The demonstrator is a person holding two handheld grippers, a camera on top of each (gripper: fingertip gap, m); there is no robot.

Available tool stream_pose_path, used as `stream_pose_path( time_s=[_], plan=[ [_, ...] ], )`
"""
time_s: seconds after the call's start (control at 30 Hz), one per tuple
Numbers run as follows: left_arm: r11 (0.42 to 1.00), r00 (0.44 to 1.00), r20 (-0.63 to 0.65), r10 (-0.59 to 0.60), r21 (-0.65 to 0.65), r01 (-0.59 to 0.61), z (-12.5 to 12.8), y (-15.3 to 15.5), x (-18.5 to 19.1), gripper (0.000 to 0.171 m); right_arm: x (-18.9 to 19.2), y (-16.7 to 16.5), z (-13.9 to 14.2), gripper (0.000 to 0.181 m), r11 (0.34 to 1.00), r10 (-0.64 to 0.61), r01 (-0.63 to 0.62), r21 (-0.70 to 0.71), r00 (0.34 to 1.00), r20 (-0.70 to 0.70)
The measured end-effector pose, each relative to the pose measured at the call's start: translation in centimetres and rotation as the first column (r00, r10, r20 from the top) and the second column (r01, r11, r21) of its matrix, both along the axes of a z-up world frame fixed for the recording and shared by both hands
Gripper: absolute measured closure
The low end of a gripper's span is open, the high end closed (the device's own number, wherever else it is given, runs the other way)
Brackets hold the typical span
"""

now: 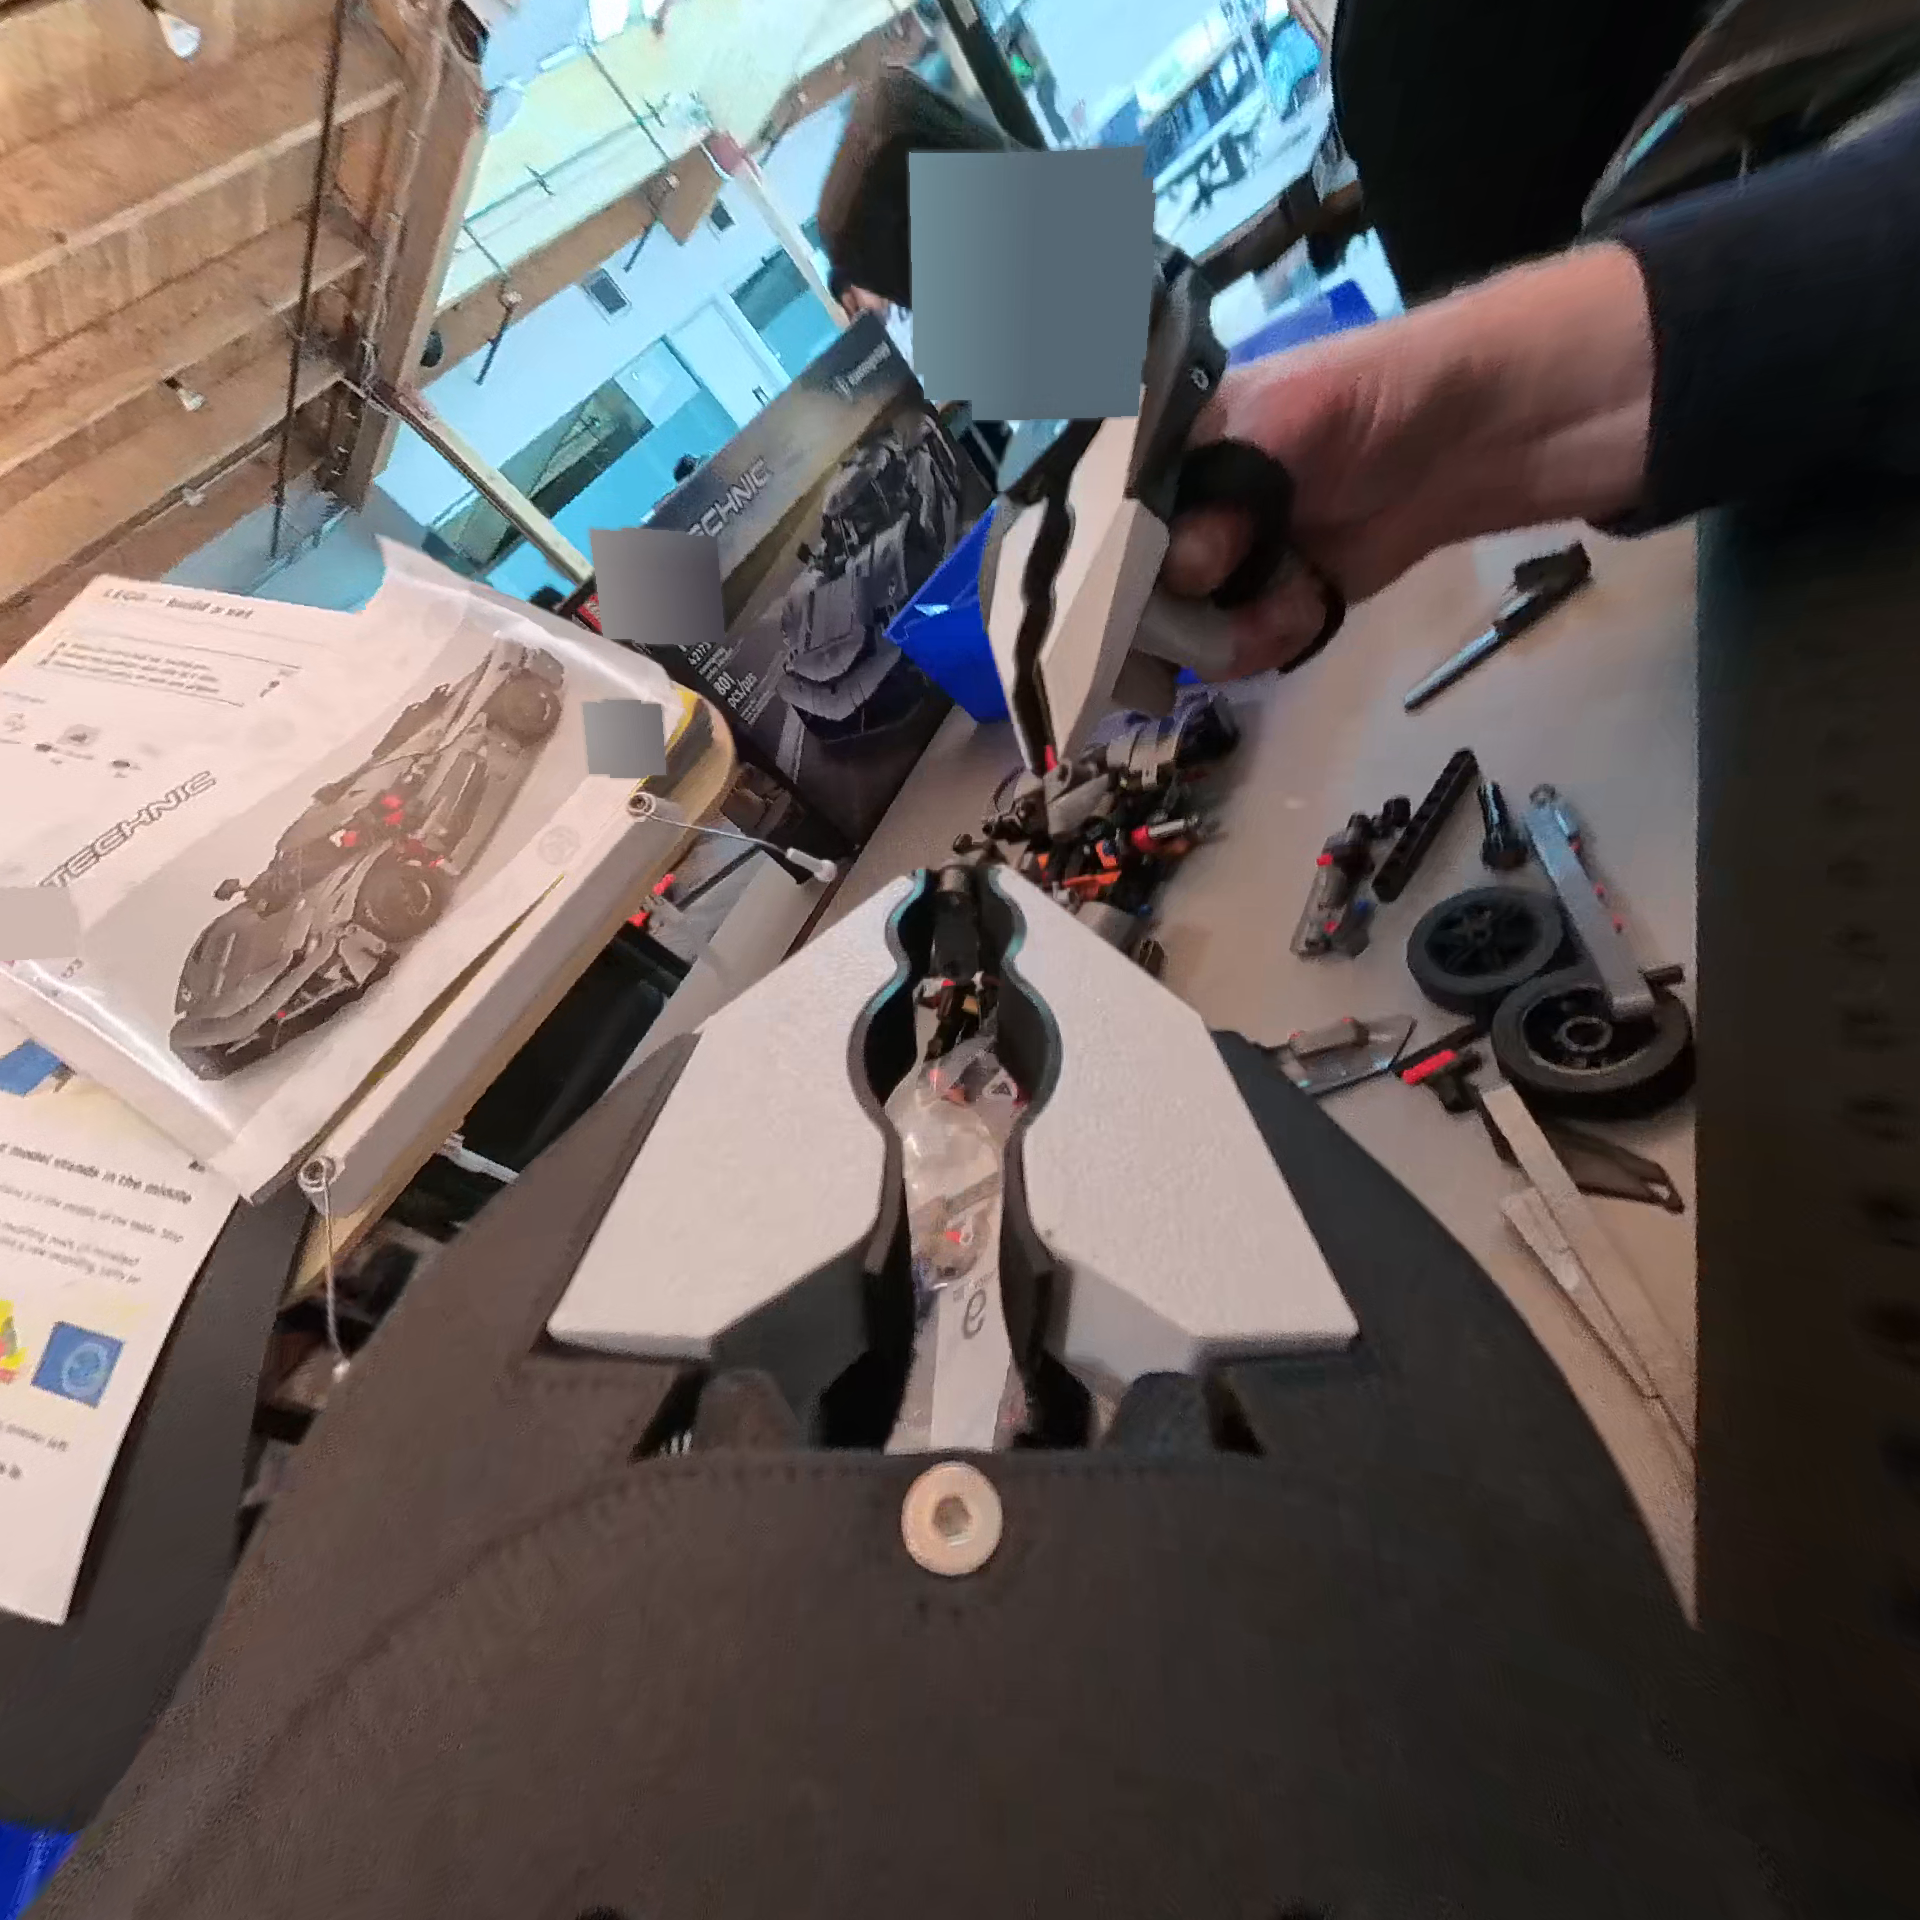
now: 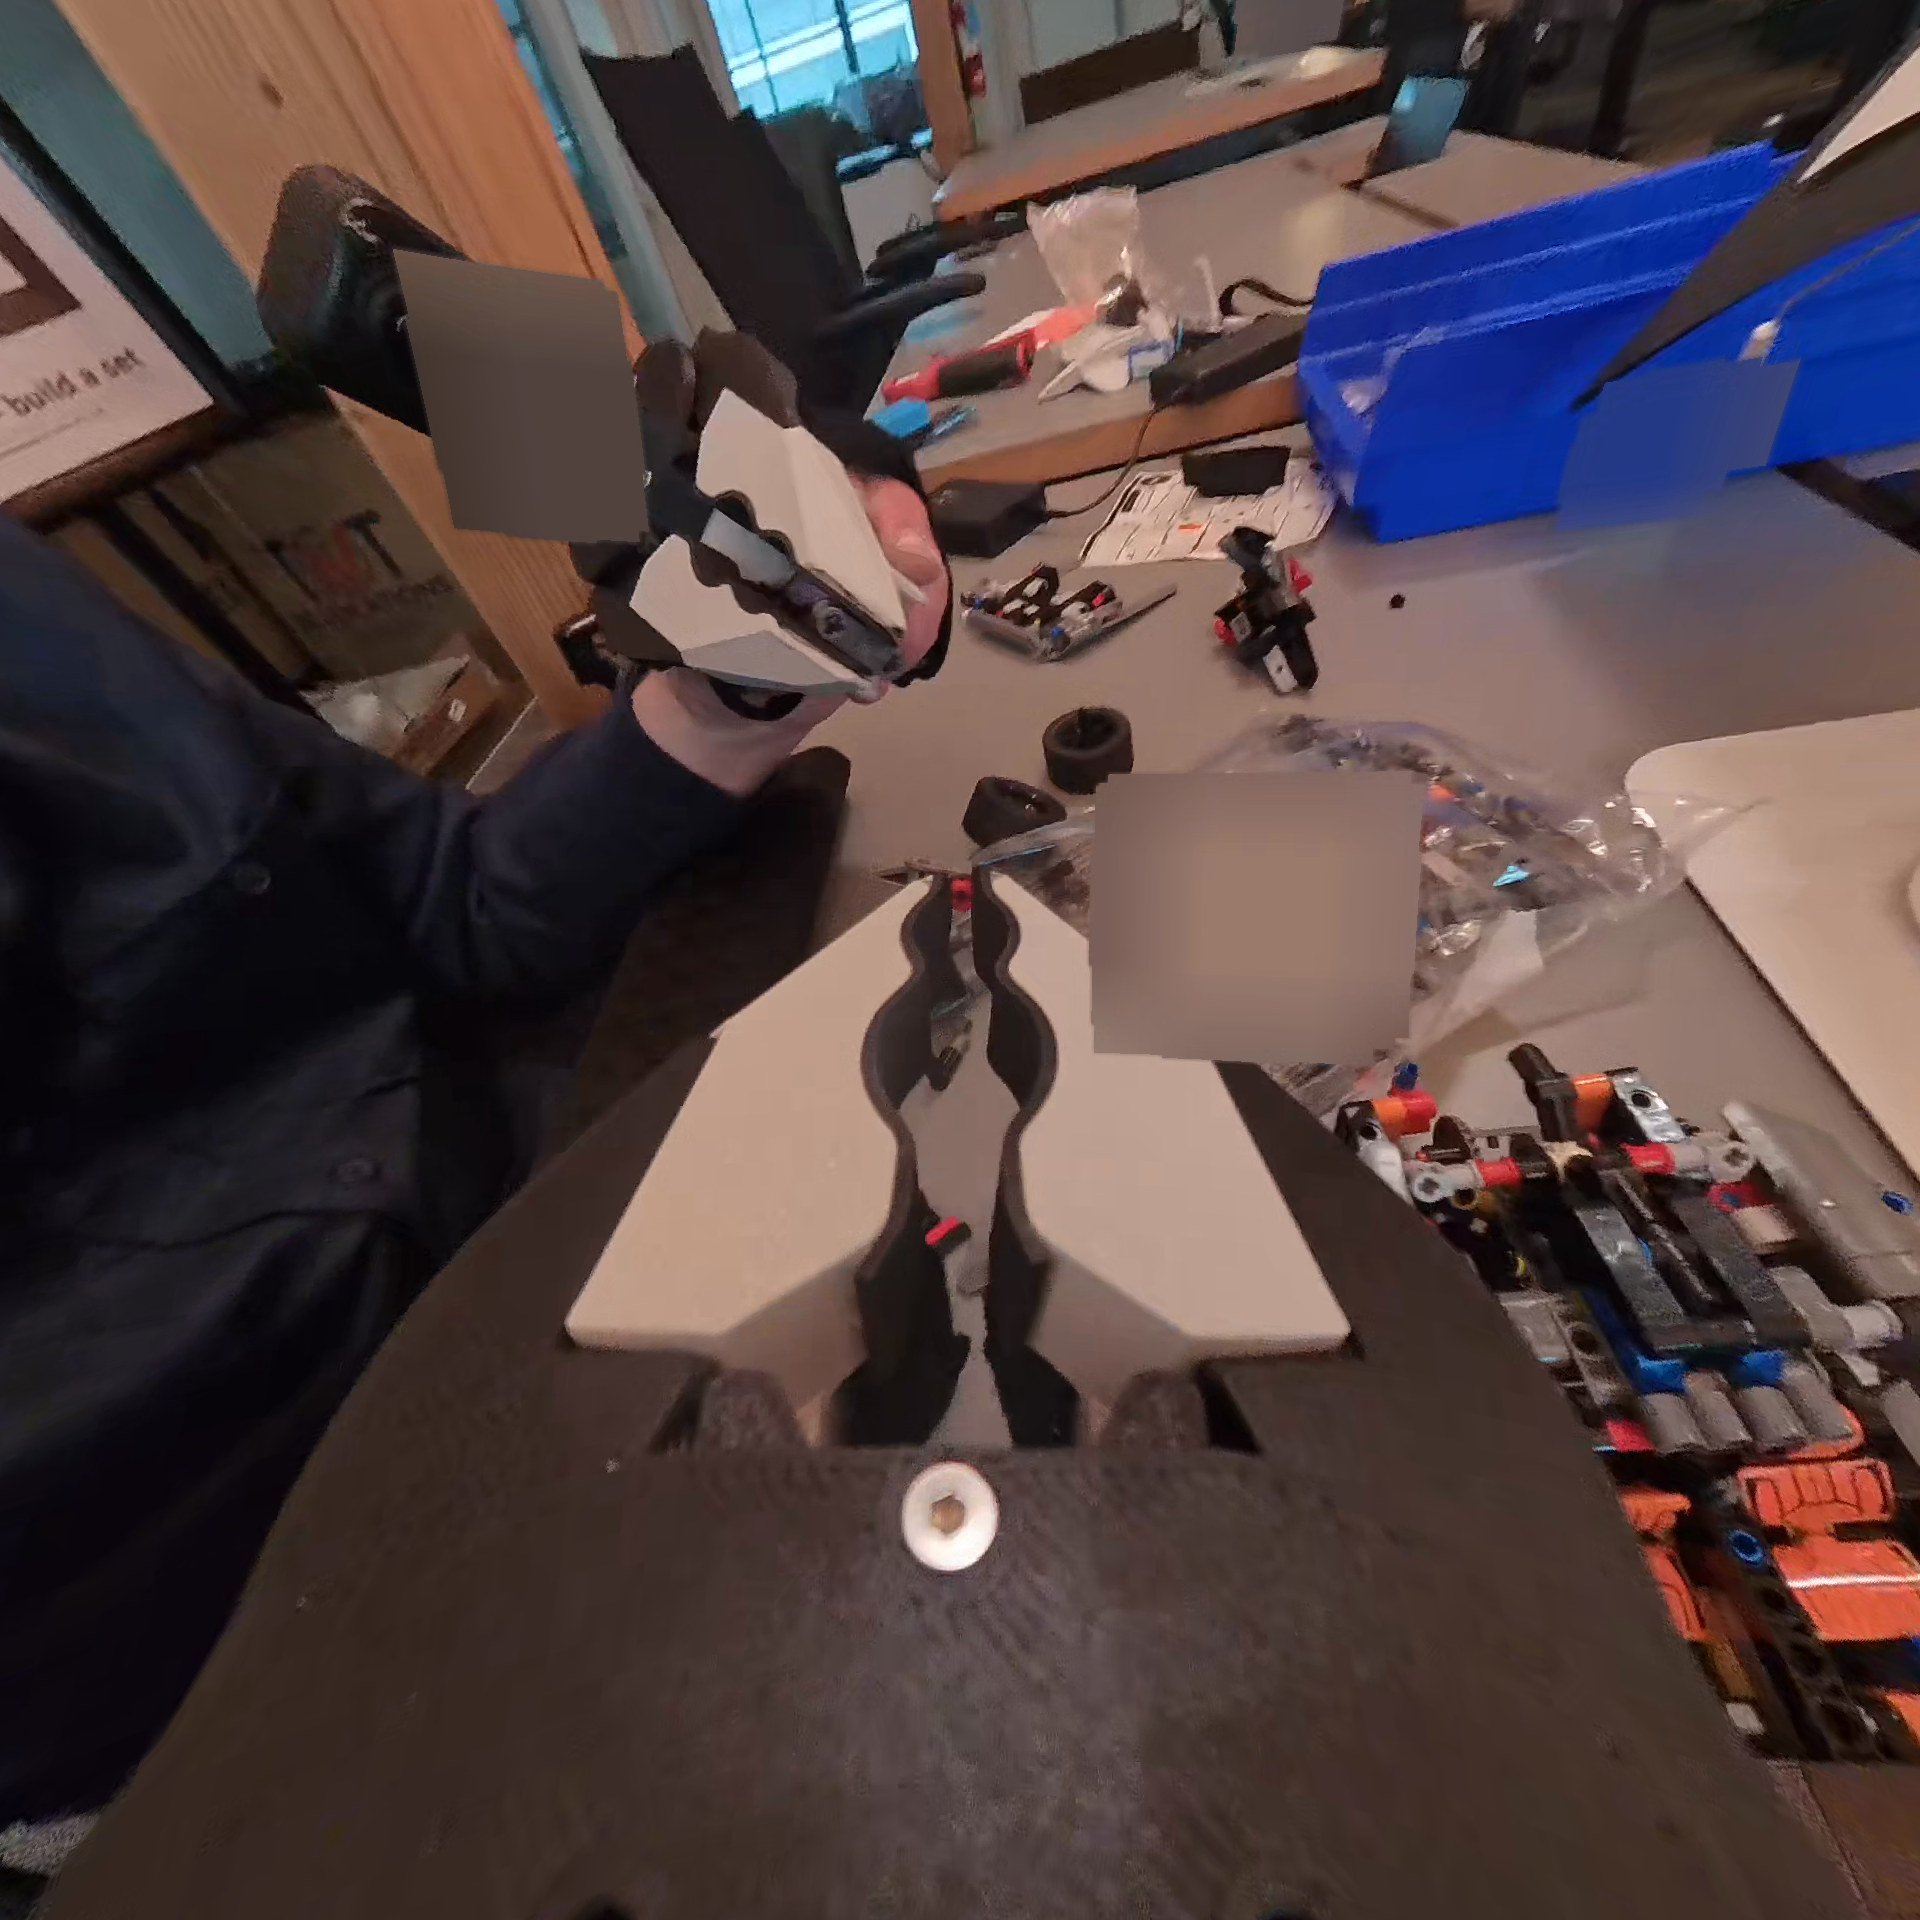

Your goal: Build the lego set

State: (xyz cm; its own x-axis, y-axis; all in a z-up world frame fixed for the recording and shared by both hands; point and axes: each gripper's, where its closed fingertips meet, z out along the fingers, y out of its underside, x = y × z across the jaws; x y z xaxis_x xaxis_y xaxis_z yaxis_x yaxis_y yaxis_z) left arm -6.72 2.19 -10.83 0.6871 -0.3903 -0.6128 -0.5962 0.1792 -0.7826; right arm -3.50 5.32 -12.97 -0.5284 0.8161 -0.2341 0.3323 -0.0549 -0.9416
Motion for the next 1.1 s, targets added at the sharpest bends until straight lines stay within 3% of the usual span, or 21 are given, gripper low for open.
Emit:
stream_pose_path(
  time_s=[0.23,0.33,0.47,0.57,0.7,0.87,0.97,1.1],
  plan=[
    [0.996,0.993,-0.118,0.013,-0.091,-0.024,-2.7,0.9,0.5,0.166,-0.2,0.4,-2.0,0.179,0.998,-0.012,0.008,0.062,0.998,0.069],
    [0.971,0.96,-0.263,0.099,-0.184,-0.151,-5.6,2.1,-0.8,0.165,-0.2,0.8,-1.8,0.179,0.998,-0.029,0.026,0.051,0.998,0.06],
    [0.861,0.839,-0.455,0.299,-0.25,-0.442,-9.3,4.3,-5.2,0.117,-0.1,0.8,-1.6,0.179,0.999,-0.028,0.025,0.046,0.998,0.052],
    [0.845,0.809,-0.459,0.366,-0.2,-0.496,-8.7,4.7,-6.4,0.11,0.0,0.8,-1.4,0.179,0.999,-0.026,0.024,0.047,0.999,0.047],
    [0.884,0.86,-0.325,0.394,-0.122,-0.451,-5.7,4.3,-5.8,0.124,0.1,1.0,-0.5,0.179,0.999,-0.032,0.031,0.023,0.999,0.006],
    [0.948,0.954,-0.111,0.28,-0.125,-0.293,-3.4,3.4,-3.6,0.13,0.2,0.9,0.3,0.179,0.999,-0.021,0.02,-0.027,0.999,-0.031],
    [0.972,0.975,-0.084,0.207,-0.1,-0.215,-2.7,3.4,-1.4,0.129,0.0,0.6,0.6,0.179,0.998,-0.011,0.008,-0.062,0.999,-0.049],
    [0.988,0.977,-0.149,0.15,-0.007,-0.153,-1.8,3.4,2.0,0.135,-0.2,0.2,0.6,0.179,0.998,-0.004,0.0,-0.06,0.998,-0.059]
  ],
)
